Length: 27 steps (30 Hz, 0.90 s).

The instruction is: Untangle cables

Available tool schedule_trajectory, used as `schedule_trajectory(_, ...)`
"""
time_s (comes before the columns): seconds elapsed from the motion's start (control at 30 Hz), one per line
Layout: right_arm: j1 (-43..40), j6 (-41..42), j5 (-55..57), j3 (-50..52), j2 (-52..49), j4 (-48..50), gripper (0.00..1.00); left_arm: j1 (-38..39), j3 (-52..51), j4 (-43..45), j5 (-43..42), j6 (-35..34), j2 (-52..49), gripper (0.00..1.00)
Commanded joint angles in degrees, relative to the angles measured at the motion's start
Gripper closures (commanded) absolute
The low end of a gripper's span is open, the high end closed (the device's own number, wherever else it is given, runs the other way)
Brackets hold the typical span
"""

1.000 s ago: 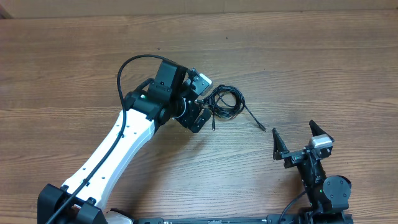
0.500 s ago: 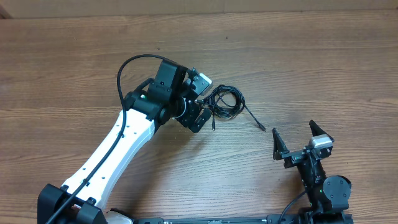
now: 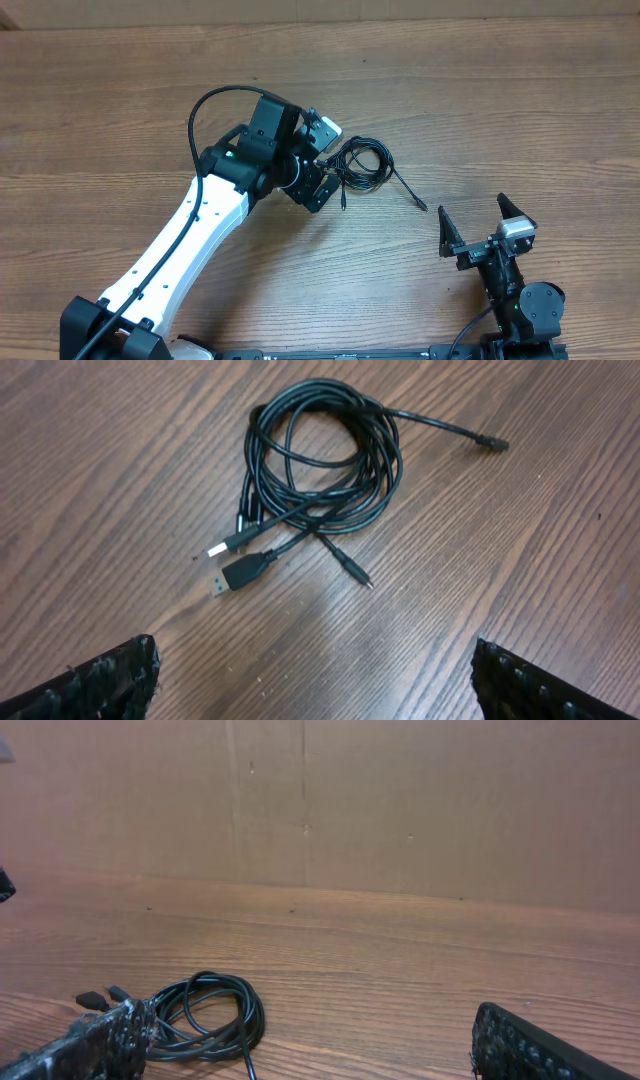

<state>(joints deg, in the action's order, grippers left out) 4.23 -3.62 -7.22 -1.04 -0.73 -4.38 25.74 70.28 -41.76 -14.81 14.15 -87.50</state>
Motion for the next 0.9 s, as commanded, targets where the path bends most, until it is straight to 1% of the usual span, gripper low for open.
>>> schedule_trajectory(0.0, 0.31, 0.24, 0.31, 0.57, 0.57, 0.20, 0.00, 0.68, 2.03, 1.01, -0.90, 1.16, -0.74, 0.01)
schedule_trajectory(0.2, 0.31, 0.24, 0.31, 0.57, 0.57, 0.20, 0.00, 1.66, 4.94, 1.51, -0.90, 0.79, -6.64, 0.01)
schedule_trajectory(0.37, 0.31, 0.24, 0.31, 0.57, 0.57, 0.20, 0.00, 3.32, 11.63, 0.81, 3.28, 0.85, -13.44, 0.00)
schedule_trajectory(0.47, 0.31, 0.24, 0.31, 0.57, 0.57, 0.20, 0.00, 3.56, 16.02, 0.83, 3.41, 0.68, -17.14, 0.00)
schedule_trajectory(0.6, 0.31, 0.24, 0.31, 0.57, 0.57, 0.20, 0.00, 3.56, 20.68, 0.90, 5.16, -1.77, -21.84, 0.00)
schedule_trajectory(0.67, 0.31, 0.24, 0.31, 0.57, 0.57, 0.20, 0.00, 3.56, 22.47, 0.87, 5.20, -1.73, -24.41, 0.03)
schedule_trajectory(0.8, 0.31, 0.24, 0.31, 0.57, 0.57, 0.20, 0.00, 3.56, 22.86, 1.73, 5.62, -1.75, -27.19, 0.11)
schedule_trajectory(0.87, 0.31, 0.24, 0.31, 0.57, 0.57, 0.20, 0.00, 3.56, 22.86, 2.21, 5.86, -1.73, -28.61, 0.10)
